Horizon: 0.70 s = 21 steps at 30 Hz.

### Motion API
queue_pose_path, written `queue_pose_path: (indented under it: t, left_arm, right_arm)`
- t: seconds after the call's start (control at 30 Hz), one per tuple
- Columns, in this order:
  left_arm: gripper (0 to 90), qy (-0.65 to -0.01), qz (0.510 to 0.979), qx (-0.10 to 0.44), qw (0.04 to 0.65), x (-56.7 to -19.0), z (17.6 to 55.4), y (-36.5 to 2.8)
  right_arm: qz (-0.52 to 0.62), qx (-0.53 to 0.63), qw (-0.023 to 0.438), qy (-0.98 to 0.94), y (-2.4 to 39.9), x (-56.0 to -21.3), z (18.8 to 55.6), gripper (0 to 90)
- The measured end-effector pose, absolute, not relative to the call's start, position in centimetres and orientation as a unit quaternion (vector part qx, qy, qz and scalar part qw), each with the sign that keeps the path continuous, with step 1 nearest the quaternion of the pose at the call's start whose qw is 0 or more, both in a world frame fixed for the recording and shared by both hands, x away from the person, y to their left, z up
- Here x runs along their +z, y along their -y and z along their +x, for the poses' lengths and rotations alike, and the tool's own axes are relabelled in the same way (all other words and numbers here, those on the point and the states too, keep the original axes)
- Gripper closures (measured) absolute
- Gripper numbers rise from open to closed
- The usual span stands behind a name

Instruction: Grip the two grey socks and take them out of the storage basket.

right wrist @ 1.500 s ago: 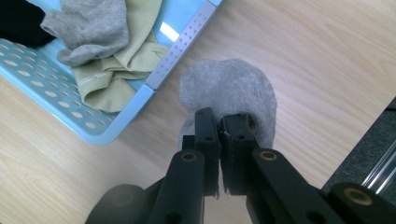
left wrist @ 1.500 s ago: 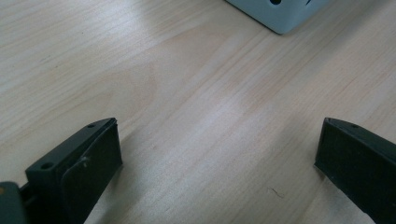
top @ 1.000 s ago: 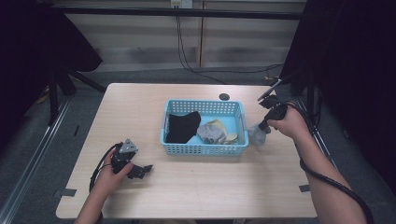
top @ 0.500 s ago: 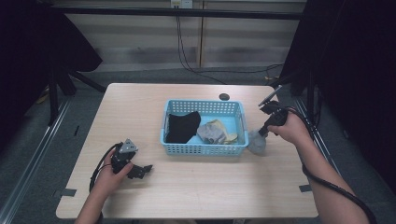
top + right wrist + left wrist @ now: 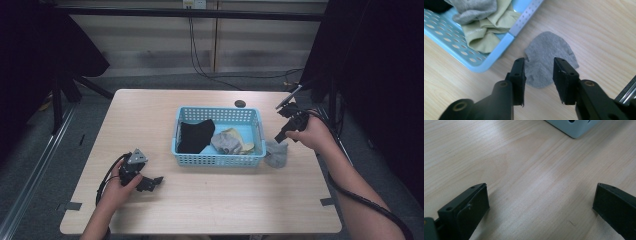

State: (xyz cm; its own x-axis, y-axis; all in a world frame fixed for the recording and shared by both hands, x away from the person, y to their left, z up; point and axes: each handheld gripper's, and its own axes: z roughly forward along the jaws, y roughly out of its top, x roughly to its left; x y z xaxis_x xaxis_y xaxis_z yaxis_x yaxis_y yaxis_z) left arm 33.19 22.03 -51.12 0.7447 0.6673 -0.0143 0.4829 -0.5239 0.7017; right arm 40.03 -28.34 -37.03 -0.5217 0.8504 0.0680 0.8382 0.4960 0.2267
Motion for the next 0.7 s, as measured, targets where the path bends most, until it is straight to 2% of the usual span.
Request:
queue_pose_path:
  t: [0.27,0.37,0.7]
  left_arm:
    - [0.0,-0.333,0.863,0.129,0.357,-51.1,33.2,-22.0]
    - [0.0,-0.333,0.863,0.129,0.357,-51.1,33.2,-22.0]
    - [0.0,-0.333,0.863,0.129,0.357,-51.1,33.2,-22.0]
  right_arm:
    - [0.495,0.127,0.044,-0.858,27.0,-35.3,40.6,40.8]
    - [0.494,0.134,0.045,-0.858,26.3,-35.0,40.8,36.5]
    - [0.479,0.152,0.041,-0.864,23.6,-35.2,41.6,33.8]
